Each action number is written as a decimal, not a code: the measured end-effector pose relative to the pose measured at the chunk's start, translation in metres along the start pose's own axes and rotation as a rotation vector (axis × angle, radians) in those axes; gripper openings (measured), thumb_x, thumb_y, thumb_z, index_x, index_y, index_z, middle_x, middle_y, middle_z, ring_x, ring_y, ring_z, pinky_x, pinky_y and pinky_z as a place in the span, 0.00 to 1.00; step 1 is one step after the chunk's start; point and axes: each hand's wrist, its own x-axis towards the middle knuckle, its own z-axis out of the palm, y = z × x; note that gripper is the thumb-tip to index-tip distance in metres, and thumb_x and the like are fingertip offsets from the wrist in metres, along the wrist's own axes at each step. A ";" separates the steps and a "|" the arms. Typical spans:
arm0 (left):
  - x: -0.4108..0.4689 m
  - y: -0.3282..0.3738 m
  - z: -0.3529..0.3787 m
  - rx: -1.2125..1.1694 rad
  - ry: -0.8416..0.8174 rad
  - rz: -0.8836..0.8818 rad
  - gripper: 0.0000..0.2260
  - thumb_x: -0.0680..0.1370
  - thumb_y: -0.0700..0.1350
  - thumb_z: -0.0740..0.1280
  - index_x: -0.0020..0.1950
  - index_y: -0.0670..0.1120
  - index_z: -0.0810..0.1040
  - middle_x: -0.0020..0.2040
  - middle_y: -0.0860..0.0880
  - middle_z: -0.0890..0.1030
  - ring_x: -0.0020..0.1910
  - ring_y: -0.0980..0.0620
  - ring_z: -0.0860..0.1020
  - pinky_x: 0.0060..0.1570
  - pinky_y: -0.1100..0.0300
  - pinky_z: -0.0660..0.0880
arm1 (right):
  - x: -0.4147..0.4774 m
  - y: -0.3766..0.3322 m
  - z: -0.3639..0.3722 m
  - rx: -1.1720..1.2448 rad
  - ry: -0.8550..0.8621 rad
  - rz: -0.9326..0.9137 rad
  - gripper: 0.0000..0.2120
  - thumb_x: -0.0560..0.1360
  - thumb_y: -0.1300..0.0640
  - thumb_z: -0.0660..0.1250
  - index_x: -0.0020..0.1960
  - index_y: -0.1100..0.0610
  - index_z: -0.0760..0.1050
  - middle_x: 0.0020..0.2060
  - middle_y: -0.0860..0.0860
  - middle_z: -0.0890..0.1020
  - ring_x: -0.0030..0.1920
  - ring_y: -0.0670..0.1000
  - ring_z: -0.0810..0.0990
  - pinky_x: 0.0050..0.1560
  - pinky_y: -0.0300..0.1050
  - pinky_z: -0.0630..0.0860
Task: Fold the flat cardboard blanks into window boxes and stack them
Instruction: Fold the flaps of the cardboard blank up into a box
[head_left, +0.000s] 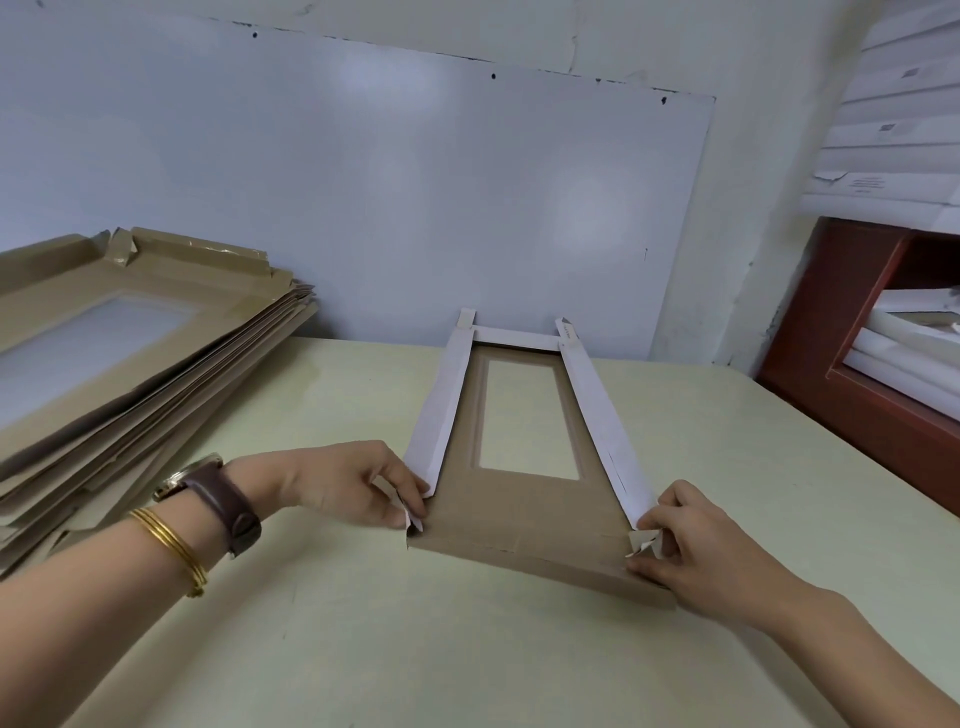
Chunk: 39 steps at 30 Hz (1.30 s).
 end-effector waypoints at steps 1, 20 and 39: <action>0.000 -0.003 -0.001 -0.025 0.010 0.015 0.08 0.77 0.39 0.69 0.50 0.51 0.84 0.47 0.68 0.81 0.65 0.66 0.71 0.64 0.63 0.70 | 0.000 0.000 0.000 0.002 0.001 -0.003 0.13 0.72 0.46 0.72 0.50 0.52 0.77 0.46 0.42 0.67 0.41 0.42 0.75 0.43 0.35 0.71; 0.005 -0.021 0.000 -0.255 0.123 0.010 0.08 0.78 0.45 0.68 0.50 0.42 0.85 0.52 0.54 0.84 0.59 0.63 0.77 0.55 0.72 0.69 | -0.003 -0.009 -0.001 0.053 -0.051 0.011 0.29 0.62 0.32 0.73 0.49 0.53 0.75 0.47 0.43 0.66 0.43 0.45 0.75 0.48 0.41 0.75; 0.003 -0.024 0.011 -0.323 0.239 -0.033 0.05 0.70 0.41 0.76 0.44 0.49 0.87 0.54 0.54 0.84 0.60 0.61 0.78 0.61 0.63 0.73 | 0.000 -0.008 -0.001 0.023 -0.059 0.001 0.29 0.62 0.31 0.72 0.49 0.53 0.75 0.47 0.42 0.65 0.42 0.43 0.73 0.42 0.34 0.71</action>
